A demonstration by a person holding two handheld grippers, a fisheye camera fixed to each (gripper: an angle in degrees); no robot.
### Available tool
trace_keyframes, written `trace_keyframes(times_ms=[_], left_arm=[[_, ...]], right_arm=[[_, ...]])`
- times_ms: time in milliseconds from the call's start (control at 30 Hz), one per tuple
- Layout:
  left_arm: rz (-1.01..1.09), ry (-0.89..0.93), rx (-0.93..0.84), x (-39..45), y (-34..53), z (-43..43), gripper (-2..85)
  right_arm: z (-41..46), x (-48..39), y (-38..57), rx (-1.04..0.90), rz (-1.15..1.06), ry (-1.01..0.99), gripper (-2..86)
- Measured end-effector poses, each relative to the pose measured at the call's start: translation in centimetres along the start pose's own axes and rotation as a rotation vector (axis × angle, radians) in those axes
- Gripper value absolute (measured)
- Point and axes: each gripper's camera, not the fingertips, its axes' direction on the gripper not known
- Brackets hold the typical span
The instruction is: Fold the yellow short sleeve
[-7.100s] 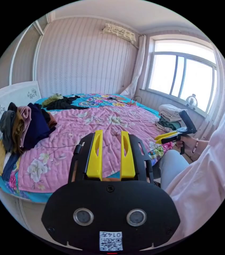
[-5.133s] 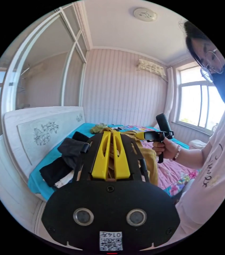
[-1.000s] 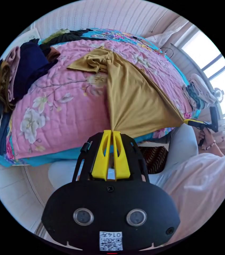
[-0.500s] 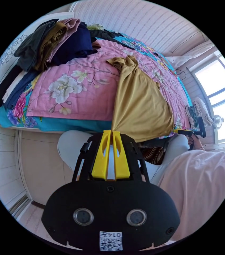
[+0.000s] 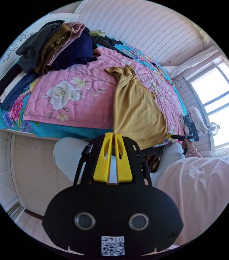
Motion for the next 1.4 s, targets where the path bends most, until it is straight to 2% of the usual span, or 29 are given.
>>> trace_keyframes(times_ms=[200, 467, 533, 633, 700, 733, 833, 900, 1000, 1200, 1267, 1400], left_arm=[[0.023, 0.003, 0.009, -0.9, 1.9, -2.3, -1.0], [0.022, 0.021, 0.031, -2.5, 4.5, -5.6, -1.0], [0.019, 0.026, 0.034, -2.8, 5.1, -6.2, -1.0], [0.025, 0.028, 0.032, -3.0, 5.9, -7.3, -1.0], [0.035, 0.024, 0.037, -3.2, 6.6, -8.3, -1.0], [0.037, 0.025, 0.038, -3.2, 6.7, -8.6, -1.0], [0.061, 0.054, 0.089, -3.3, 7.5, -11.0, -1.0], [0.112, 0.081, 0.181, -3.1, 7.5, -14.8, -1.0], [0.184, 0.150, 0.326, -2.6, 6.5, -20.4, -1.0], [0.412, 0.339, 0.643, 1.4, 5.4, -31.7, -1.0], [0.488, 0.336, 0.732, 3.0, 5.8, -35.5, -1.0], [0.629, 0.282, 0.882, 5.9, 7.3, -43.9, -1.0]], right_arm=[[0.0, 0.8, -0.4, -0.053, -0.010, 0.037, 9.9], [-1.0, 2.7, 2.4, 0.022, -0.024, -0.004, 10.5], [-0.3, 3.5, 2.5, -0.016, -0.021, -0.021, 10.4], [0.2, 4.3, 2.9, -0.068, -0.056, -0.021, 8.3], [0.0, 5.4, 3.8, -0.067, -0.048, 0.060, 2.6], [-0.2, 5.8, 4.1, -0.062, -0.049, 0.049, 2.3], [-2.1, 8.6, 6.1, -0.038, -0.020, -0.151, 1.0], [-6.0, 11.2, 7.9, 0.050, -0.049, -0.418, 0.5], [-12.4, 13.7, 9.7, 0.245, -0.123, -0.618, 0.2], [-26.8, 12.9, 13.1, 0.625, -0.430, -0.712, 0.1], [-31.0, 12.0, 14.8, 0.735, -0.532, -0.732, 0.1], [-39.7, 8.6, 20.7, 0.930, -0.771, -0.612, 0.1]])
